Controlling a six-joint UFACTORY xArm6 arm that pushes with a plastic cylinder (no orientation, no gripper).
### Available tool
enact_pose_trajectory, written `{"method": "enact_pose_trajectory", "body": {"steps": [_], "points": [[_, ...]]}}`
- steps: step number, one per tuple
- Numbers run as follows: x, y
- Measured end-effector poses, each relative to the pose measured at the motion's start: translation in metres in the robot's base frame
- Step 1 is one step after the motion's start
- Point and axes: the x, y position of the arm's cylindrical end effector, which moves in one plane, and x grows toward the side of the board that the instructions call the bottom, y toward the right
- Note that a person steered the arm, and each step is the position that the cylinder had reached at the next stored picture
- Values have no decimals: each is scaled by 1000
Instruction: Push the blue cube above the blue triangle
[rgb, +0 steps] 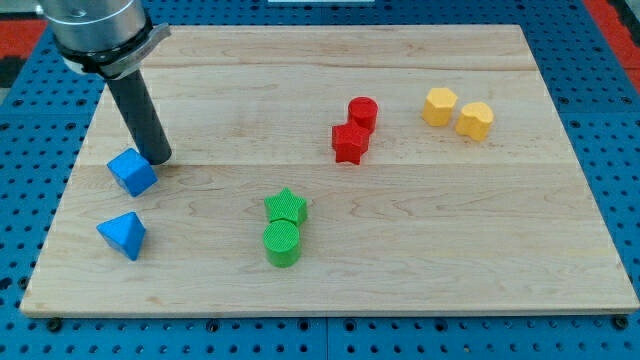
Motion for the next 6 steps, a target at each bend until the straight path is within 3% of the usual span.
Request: {"method": "enact_pose_trajectory", "body": {"steps": [1, 3, 4, 5, 6], "points": [[-11, -20], [37, -20], [39, -20], [27, 11], [14, 106]]}}
